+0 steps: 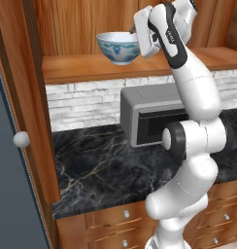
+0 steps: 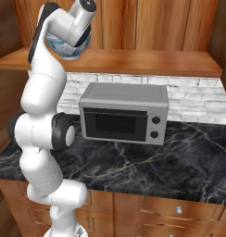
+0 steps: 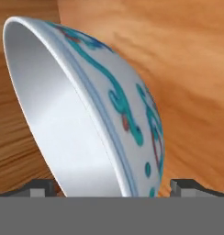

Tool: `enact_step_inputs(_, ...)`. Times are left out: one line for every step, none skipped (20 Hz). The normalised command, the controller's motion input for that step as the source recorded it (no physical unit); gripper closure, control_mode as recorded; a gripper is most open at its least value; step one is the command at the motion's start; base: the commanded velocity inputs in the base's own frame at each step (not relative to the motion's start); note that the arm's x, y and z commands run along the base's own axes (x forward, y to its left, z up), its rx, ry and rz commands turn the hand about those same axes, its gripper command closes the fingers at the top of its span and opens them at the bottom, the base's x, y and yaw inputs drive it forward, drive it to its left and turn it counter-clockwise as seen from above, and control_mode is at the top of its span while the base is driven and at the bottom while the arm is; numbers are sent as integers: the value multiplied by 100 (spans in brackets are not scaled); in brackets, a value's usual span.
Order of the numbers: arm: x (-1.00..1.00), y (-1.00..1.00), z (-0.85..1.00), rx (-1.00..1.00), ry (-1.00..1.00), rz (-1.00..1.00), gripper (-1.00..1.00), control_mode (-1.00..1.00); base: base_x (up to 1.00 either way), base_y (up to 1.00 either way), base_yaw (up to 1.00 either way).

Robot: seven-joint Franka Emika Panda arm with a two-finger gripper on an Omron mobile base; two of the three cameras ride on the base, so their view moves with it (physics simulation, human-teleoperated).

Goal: Pick up the bowls from the cabinet and place each bowl in front of a stool on the dining counter.

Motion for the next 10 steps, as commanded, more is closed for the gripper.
enact_step_inputs(21,11,0,0,17,0,-100,-100,0,0,0)
enact_step_inputs(16,8,-2,0,17,0,-100,-100,0,0,0)
enact_step_inputs(6,14,-8,0,18,0,-100,-100,0,0,0)
enact_step_inputs(4,14,-14,0,15,0,-100,-100,0,0,0)
enact_step_inputs(0,18,-22,-1,17,0,100,-100,0,0,0)
enact_step_inputs(0,21,-19,-2,18,0,100,-100,0,0,0)
enact_step_inputs(0,19,-16,-2,17,0,100,-100,0,0,0)
enact_step_inputs(0,21,-21,-3,16,0,100,-100,0,0,0)
enact_step_inputs(0,19,-23,-1,13,0,100,-100,0,0,0)
enact_step_inputs(0,17,-27,-1,11,0,100,-100,0,0,0)
